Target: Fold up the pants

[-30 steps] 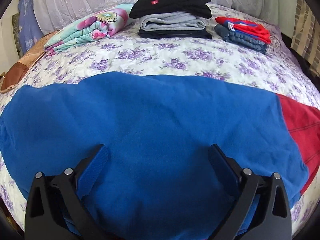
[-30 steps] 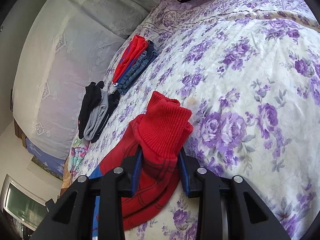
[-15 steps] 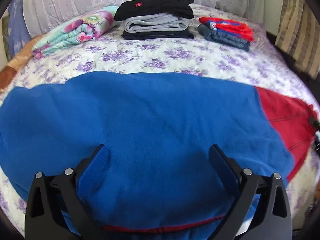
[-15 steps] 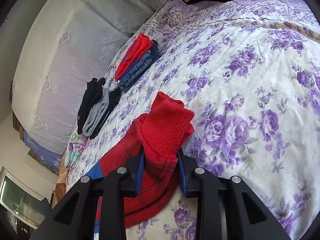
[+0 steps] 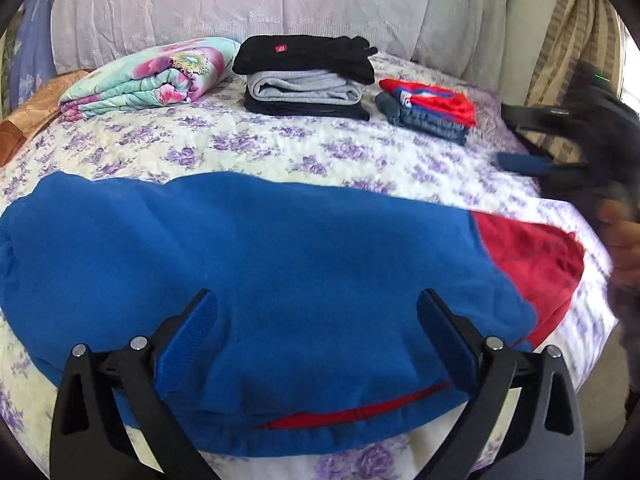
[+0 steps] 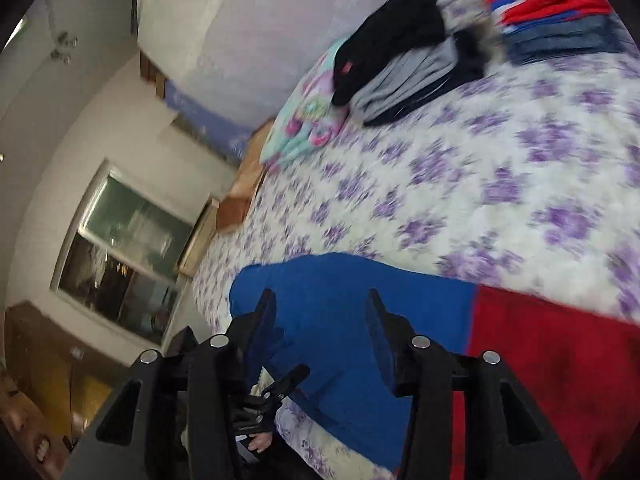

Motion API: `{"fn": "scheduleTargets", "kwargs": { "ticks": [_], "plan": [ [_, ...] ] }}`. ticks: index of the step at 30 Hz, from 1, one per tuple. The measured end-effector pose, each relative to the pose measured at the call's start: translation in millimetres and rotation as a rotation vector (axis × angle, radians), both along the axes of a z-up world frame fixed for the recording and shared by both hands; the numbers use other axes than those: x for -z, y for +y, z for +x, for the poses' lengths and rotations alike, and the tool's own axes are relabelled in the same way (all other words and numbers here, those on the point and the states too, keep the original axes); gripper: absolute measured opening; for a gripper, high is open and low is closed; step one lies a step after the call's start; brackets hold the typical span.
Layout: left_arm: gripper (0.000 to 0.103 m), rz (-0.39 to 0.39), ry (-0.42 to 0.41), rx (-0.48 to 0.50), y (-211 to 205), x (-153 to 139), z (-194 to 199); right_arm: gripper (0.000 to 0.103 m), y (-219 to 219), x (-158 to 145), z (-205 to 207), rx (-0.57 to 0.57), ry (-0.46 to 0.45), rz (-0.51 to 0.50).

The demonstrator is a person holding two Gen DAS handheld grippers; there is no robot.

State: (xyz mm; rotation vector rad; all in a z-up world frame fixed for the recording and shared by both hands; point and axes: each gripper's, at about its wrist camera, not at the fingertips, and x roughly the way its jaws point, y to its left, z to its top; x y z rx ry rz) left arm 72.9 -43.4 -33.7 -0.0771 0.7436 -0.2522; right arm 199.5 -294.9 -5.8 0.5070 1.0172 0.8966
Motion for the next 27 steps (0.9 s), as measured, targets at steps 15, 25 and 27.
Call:
{"fn": "scheduleTargets", "kwargs": {
  "ticks": [15, 25, 27],
  "plan": [
    [0.098, 0.034, 0.074, 0.074, -3, 31, 14, 0.065, 120, 65, 99, -0.446, 0.256, -0.141],
    [0.098, 0.019, 0.082, 0.084, -3, 31, 15, 0.083, 170, 68, 87, -0.642, 0.286, -0.062],
    [0.098, 0.017, 0.082, 0.085, -4, 31, 13, 0.086, 180, 74, 92, -0.615, 0.335, -0.003]
  ]
}}
